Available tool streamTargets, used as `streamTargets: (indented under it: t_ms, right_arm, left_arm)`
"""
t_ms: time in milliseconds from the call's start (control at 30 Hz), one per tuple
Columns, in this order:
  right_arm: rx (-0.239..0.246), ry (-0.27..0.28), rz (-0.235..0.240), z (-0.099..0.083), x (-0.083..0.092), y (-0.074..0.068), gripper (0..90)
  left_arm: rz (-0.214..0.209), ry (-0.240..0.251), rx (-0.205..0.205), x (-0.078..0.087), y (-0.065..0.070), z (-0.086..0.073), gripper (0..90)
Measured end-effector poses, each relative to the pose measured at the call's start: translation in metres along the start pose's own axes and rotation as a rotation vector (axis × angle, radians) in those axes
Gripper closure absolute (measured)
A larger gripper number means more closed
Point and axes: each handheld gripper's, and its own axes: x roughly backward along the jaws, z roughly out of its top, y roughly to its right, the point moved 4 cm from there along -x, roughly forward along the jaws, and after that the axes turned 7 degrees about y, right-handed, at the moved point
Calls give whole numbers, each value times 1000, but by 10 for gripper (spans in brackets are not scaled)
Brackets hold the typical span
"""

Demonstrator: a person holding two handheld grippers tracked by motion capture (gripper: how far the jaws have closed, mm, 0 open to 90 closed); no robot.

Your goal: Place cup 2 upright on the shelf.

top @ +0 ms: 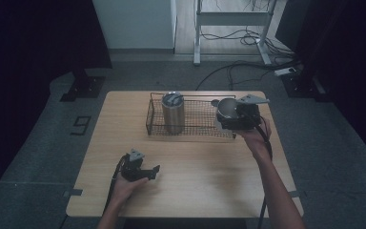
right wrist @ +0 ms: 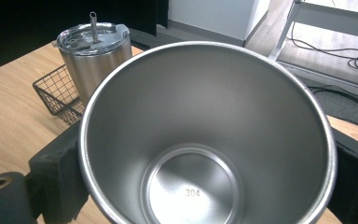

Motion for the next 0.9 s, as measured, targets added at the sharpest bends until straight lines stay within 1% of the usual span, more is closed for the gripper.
streamTargets:
  t_ms: [100,200,400,500,700,800,900]
  right_arm:
    - [-8,3,-12,2,-2,2,66]
    - [-22,-6,-11,1,-6,6,66]
    - [-25,-21,-28,1,-14,13,66]
    - [-17,-29,-38,2,-18,16,66]
    - [-31,-28,-32,7,-23,21,66]
    - [-26,-29,-36,9,-25,22,66]
    - [-31,-31,-34,12,-27,24,66]
  left_arm:
    - [-3,-6,-1,0,0,-1,136]
    - [-7,-7,0,-1,1,-1,142]
    - [-7,-5,3,0,0,0,142]
    - [-8,-2,4,1,-1,0,142]
    - [-8,-3,3,1,-1,0,142]
    - [-9,-2,3,1,0,0,142]
    - [-9,-3,3,1,0,0,142]
